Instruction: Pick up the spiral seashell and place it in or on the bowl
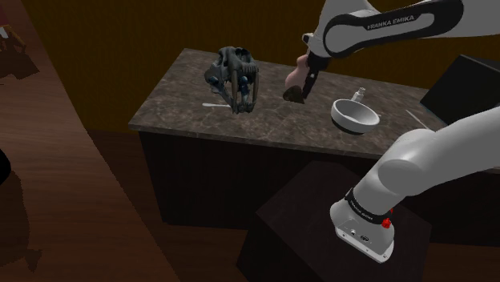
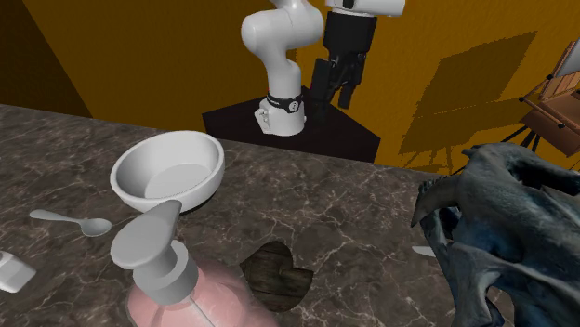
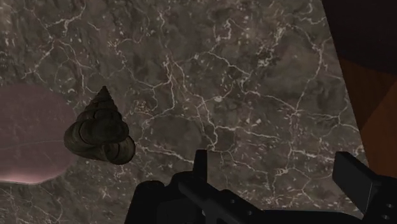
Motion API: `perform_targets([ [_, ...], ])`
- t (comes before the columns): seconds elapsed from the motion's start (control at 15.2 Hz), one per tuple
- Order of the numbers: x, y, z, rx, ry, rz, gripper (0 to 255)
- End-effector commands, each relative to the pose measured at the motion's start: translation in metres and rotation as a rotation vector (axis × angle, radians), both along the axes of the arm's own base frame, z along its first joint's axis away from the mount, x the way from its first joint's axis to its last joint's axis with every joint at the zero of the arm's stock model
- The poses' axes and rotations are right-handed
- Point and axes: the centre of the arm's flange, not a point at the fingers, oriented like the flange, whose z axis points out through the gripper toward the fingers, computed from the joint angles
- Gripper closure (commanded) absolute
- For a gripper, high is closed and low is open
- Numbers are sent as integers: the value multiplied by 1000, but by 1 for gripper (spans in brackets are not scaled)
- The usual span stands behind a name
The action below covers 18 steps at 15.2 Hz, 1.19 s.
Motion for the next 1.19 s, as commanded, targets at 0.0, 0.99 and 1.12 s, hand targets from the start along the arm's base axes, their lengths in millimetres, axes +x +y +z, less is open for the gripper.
perform_targets([
  [0.0, 10, -16, -14, -27, 3, 30, 0],
  [0.99, 78, -105, -105, -161, 22, 178, 0],
  [1.12, 78, -109, -115, -161, 22, 178, 0],
])
